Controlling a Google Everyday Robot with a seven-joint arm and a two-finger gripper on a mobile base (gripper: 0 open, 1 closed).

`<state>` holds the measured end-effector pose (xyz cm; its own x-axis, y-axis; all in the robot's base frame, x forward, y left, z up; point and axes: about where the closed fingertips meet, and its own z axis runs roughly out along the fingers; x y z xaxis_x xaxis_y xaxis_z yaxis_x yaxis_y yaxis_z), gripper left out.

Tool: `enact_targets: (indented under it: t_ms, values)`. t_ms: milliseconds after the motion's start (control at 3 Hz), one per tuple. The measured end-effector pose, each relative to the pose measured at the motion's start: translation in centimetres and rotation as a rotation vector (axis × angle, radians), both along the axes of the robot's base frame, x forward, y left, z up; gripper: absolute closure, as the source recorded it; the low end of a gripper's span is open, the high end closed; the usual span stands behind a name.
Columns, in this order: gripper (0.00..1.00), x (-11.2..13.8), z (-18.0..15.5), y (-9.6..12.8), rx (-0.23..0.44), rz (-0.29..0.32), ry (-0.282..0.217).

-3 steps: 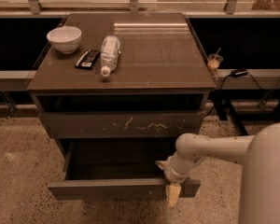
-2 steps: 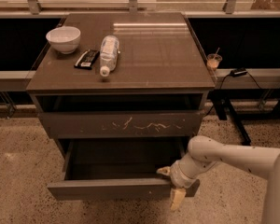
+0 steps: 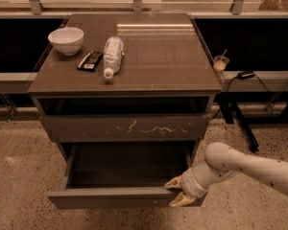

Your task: Open middle drawer

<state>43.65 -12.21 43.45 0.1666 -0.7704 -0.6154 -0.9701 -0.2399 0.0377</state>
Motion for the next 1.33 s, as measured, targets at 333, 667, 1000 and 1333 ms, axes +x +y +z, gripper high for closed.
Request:
enact_targets:
  t_ms: [333, 667, 1000, 1333]
  values:
    - [0.74, -0.4, 0.6, -0.8, 0.022, 0.002, -0.013]
    - [0.44, -0.4, 1.1, -0.9, 0.023, 0.002, -0.026]
    - [0.30, -0.3, 3.2, -2.2, 0.025, 0.005, -0.077]
    - [0.21, -0.1, 6.0, -4.1, 0.041, -0.012, -0.127]
